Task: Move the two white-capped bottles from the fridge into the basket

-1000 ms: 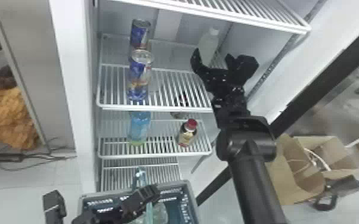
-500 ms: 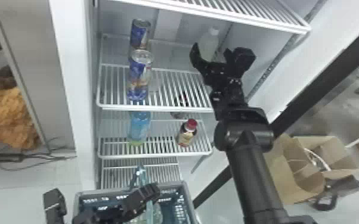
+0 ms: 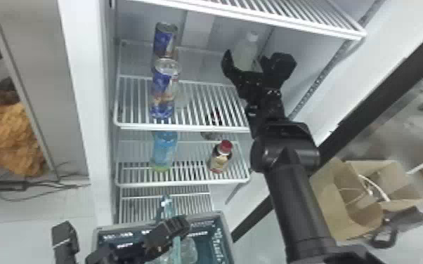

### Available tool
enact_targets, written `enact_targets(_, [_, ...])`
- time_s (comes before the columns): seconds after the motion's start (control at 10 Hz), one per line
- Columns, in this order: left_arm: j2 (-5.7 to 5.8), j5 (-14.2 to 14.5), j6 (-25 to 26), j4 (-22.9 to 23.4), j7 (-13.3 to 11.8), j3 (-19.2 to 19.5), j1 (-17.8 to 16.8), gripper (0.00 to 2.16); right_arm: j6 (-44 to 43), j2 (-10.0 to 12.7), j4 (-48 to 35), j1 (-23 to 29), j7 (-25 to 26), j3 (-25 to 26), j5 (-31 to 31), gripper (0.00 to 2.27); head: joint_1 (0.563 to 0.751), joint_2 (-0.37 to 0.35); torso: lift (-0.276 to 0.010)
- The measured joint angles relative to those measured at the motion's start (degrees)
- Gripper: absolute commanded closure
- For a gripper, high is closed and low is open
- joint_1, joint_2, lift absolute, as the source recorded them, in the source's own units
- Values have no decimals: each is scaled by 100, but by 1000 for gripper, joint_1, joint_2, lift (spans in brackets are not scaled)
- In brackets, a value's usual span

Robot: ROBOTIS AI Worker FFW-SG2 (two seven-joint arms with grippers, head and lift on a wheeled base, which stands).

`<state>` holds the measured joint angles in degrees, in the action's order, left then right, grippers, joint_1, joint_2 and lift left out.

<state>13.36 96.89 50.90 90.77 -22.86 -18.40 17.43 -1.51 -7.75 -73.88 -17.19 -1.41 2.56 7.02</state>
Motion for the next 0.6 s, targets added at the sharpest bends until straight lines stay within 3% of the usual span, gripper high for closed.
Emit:
enact_targets(0.3, [10,0,0,0,9,-18,-9,1162,148,-16,52,-39,0,-5,14,562,695,-350,0])
enact_targets(0.6, [17,16,0,-14,10,-33,-14,1162,274,-34,35,-66,-7,-65,167,763,695,-350,0])
